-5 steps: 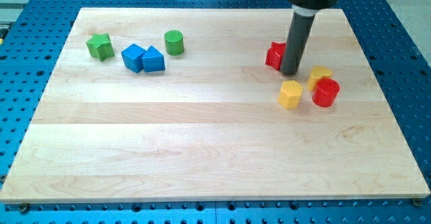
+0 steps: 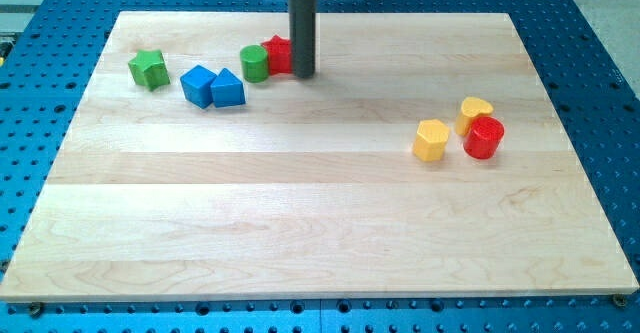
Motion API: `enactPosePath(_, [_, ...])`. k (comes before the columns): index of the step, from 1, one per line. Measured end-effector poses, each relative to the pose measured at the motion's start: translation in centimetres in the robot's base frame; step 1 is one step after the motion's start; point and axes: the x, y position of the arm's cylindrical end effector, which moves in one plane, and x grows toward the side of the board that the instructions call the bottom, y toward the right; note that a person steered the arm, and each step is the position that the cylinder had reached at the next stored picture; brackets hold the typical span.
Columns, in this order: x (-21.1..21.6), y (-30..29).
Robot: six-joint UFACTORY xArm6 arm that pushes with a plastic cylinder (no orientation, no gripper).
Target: Place the red star above the green star
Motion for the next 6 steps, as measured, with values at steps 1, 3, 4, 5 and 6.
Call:
enactPosePath(1, [-0.8,-2.1])
enactPosePath(3, [-3.7,-4.1])
enactPosePath(4, [-3.7,-12.3])
enactPosePath(5, [-3.8,-15.4])
enactPosePath(6, [-0.2,-13.2])
